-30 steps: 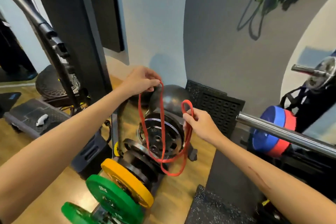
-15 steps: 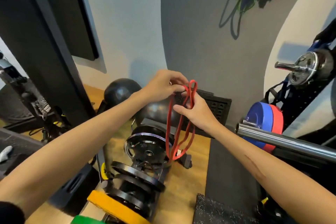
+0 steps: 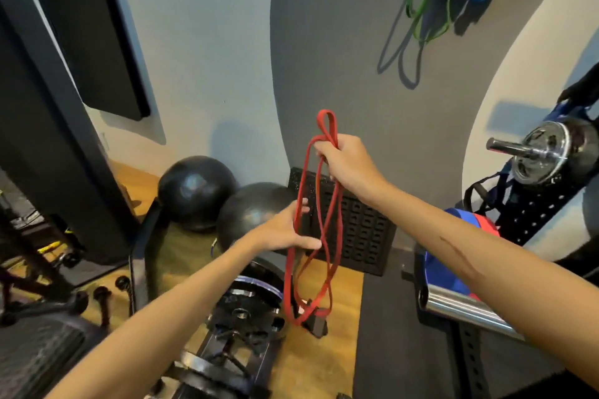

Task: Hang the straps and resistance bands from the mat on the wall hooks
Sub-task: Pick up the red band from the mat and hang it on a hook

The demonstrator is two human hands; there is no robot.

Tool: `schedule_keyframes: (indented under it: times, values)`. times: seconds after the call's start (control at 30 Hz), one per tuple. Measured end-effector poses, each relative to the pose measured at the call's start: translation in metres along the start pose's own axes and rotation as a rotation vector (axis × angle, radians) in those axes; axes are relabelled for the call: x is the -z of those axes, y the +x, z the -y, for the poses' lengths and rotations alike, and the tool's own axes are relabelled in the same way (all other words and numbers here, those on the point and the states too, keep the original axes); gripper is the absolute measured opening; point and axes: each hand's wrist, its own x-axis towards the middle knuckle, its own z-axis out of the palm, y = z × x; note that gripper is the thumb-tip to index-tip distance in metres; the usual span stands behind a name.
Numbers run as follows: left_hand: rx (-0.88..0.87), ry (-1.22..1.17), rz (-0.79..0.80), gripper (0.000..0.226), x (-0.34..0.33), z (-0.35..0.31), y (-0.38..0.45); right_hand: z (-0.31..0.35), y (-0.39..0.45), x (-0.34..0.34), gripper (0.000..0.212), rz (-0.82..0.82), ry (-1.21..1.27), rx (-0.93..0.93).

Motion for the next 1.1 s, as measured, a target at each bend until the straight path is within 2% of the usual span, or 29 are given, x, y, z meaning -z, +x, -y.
schedule_keyframes:
  times: [0.07, 0.13, 0.47, 0.57, 0.73, 0.93, 1.0, 1.07, 1.1]
  values:
    - [0.041, -0.029, 0.054, 0.108, -0.015, 0.01, 0.031, 0.002, 0.018, 0.009, 0.025, 0.01, 0.001, 0.04]
    - [0.054, -0.097, 0.063, 0.089, -0.027, 0.016, 0.058, 0.002, 0.034, 0.016, 0.023, 0.03, -0.007, 0.073]
    - [0.099, -0.213, -0.123, 0.007, -0.034, 0.043, 0.149, 0.004, 0.116, 0.054, 0.023, -0.037, 0.111, 0.104]
    - [0.108, -0.195, -0.092, 0.011, -0.03, 0.041, 0.173, 0.0, 0.145, 0.072, 0.025, -0.096, 0.113, 0.113]
    - [0.15, -0.178, 0.017, 0.043, -0.02, 0.033, 0.231, -0.024, 0.188, 0.088, 0.022, -0.12, 0.045, 0.115]
    - [0.153, -0.096, 0.163, 0.042, 0.002, 0.026, 0.297, -0.038, 0.236, 0.098, 0.026, -0.142, -0.035, 0.113]
    - [0.163, -0.009, 0.178, 0.037, 0.017, 0.022, 0.319, -0.047, 0.246, 0.107, 0.03, -0.165, -0.216, 0.212]
    - [0.158, 0.153, 0.232, 0.028, 0.034, 0.016, 0.341, -0.065, 0.254, 0.117, 0.031, -0.125, -0.614, 0.27]
    - [0.161, 0.24, 0.28, 0.023, 0.043, 0.012, 0.35, -0.077, 0.258, 0.122, 0.03, -0.085, -0.788, 0.224]
